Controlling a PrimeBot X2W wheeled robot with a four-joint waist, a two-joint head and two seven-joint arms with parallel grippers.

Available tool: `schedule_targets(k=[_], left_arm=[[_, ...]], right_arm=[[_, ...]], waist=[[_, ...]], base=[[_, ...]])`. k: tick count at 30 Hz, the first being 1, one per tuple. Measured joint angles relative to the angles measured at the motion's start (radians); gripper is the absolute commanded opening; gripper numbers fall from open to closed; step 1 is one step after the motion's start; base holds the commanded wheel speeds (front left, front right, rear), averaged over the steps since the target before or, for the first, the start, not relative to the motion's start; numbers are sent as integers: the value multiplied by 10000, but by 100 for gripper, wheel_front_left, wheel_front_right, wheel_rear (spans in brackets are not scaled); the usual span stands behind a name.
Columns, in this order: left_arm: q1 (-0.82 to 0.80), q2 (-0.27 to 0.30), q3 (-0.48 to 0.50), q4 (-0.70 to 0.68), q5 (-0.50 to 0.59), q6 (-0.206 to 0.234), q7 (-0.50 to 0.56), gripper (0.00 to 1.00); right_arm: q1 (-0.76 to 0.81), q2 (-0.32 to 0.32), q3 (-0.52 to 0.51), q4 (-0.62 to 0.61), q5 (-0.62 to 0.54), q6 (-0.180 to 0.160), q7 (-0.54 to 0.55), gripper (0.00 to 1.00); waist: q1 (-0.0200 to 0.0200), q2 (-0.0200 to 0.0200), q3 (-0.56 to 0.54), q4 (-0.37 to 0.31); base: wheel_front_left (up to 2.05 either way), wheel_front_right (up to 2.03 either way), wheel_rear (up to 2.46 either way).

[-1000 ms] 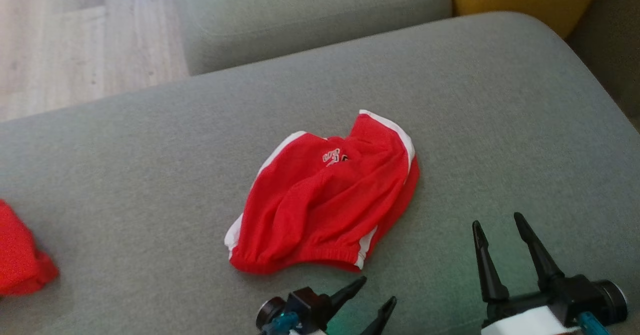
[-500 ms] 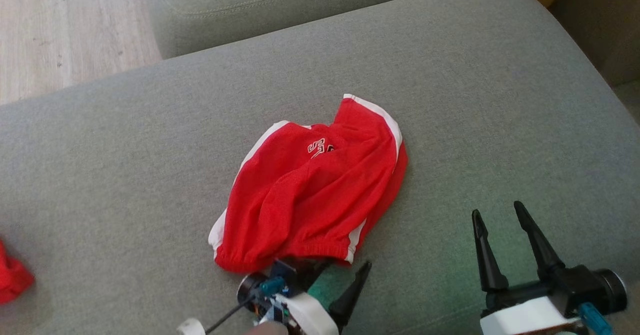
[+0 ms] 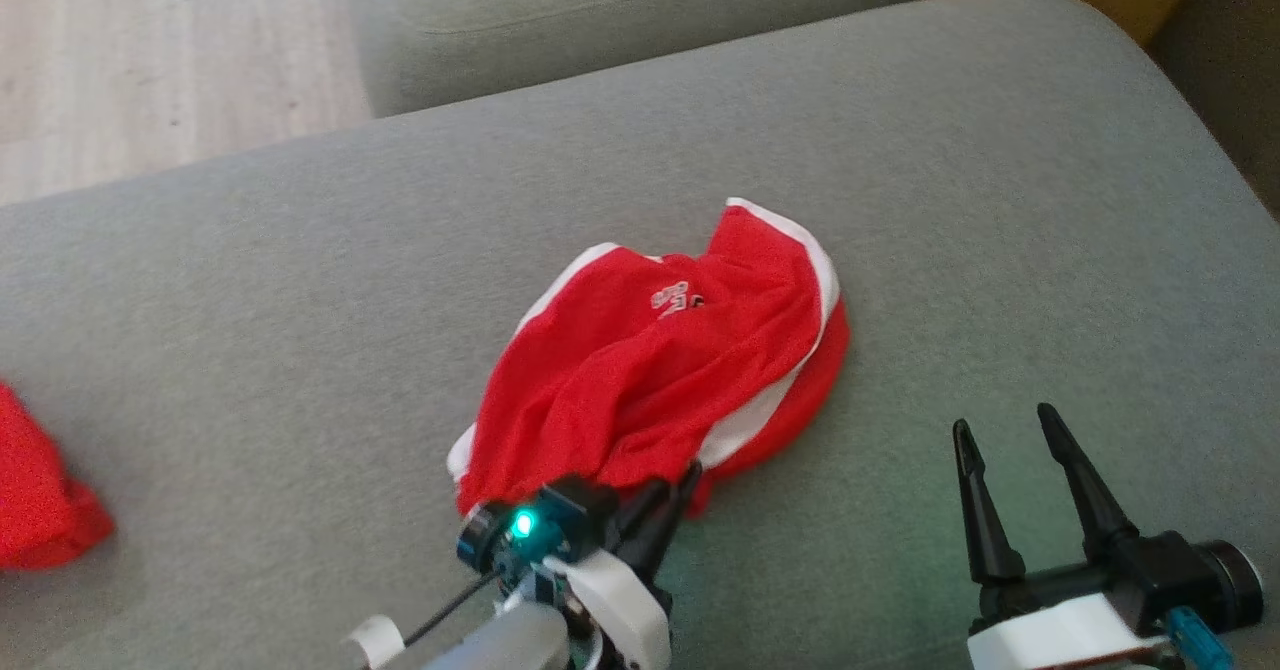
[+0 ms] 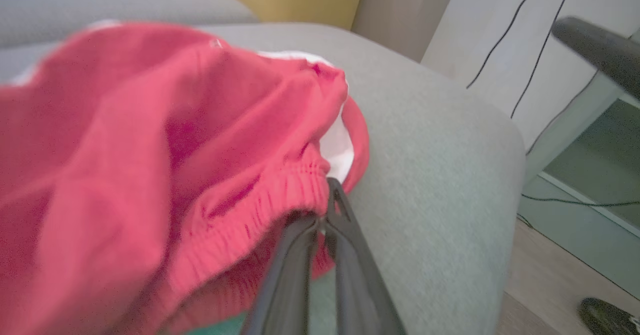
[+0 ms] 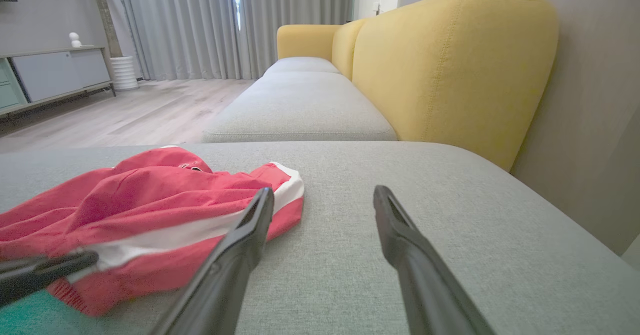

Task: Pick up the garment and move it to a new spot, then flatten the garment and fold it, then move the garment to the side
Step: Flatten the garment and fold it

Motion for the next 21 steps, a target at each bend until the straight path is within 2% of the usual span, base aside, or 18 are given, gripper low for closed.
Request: schedule_targets(k=[4,6,7,8,9,17,21], left_arm=[[-96,399,673,-663,690,113,-2,0],[-102,899,871,-986,984,134,-2,0],[-103,1505,1005,-1229,1198,138,-2,0],[-105,1787,1076,-1344,1248,136,-2,0],[-105,1787,1076,-1344,1248,136,-2,0],[-149,3662,1131,-2757,1350,-56,963,0],[-208,4466,1273,-3415,1262,27,1461,0]], right_arm=[[34,0,-19,0,0,0,0,100],[44,0,0,0,0,0,0,100],[62,0,29,4,2,0,0,100],[73,0,46,10,4,0,0,100],[73,0,46,10,4,0,0,100],[151,-29,174,69,132,0,0,100],[-23,-320,330,299,527,0,0,100]], waist=[[0,0,-120,470],[0,0,-186,737],[0,0,-253,1013],[0,0,-284,1148],[0,0,-284,1148],[-1,0,-362,2159],[0,0,-184,2552]], base=[[0,0,0],[0,0,0],[0,0,0],[0,0,0],[0,0,0],[0,0,0],[0,0,0]])
